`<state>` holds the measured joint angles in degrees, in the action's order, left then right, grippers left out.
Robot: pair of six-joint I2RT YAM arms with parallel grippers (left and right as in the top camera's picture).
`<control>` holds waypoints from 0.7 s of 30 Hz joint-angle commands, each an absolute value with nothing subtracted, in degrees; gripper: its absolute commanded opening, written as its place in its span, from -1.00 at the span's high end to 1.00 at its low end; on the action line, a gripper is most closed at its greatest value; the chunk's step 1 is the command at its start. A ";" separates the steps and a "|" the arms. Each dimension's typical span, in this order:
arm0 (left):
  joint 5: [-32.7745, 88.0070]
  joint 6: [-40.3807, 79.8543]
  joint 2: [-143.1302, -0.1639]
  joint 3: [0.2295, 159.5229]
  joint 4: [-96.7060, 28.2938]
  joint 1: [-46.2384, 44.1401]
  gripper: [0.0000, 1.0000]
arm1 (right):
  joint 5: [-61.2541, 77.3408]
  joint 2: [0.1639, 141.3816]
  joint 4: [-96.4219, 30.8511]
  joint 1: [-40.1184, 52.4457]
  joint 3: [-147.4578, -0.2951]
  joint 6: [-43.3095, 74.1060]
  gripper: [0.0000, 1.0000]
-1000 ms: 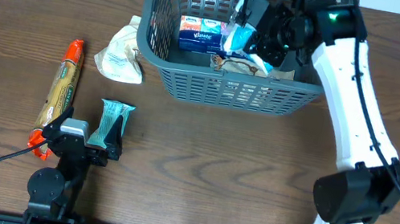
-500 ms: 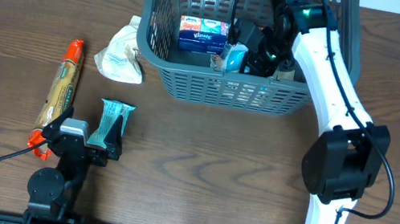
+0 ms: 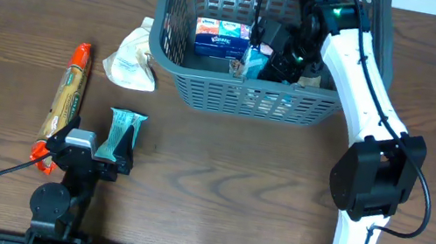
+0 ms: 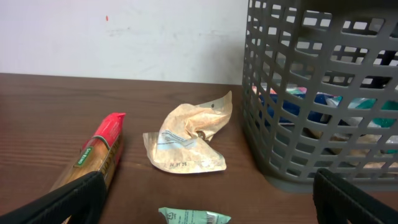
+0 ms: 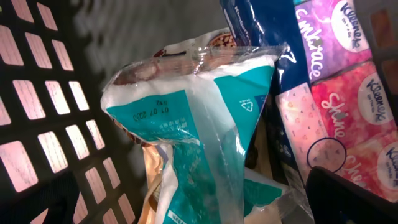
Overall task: Pack container
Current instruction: 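Lower the pack into the basket and open the right gripper, then withdraw the right gripper to the right side of the table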
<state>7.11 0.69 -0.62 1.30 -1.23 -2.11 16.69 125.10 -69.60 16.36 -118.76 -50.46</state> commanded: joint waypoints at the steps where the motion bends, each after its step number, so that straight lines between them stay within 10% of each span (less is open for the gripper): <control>1: 8.54 1.41 -0.21 0.23 -3.20 -2.28 -0.97 | 17.30 121.93 -69.52 15.75 -122.23 -48.45 -0.99; 21: 8.32 1.98 -0.21 0.23 -3.20 -2.28 -0.97 | 4.29 96.66 -68.42 -2.74 -133.93 -17.23 -0.98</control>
<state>7.11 0.82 -0.62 1.30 -1.23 -2.11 7.68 98.39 -68.79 3.31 -133.78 -29.15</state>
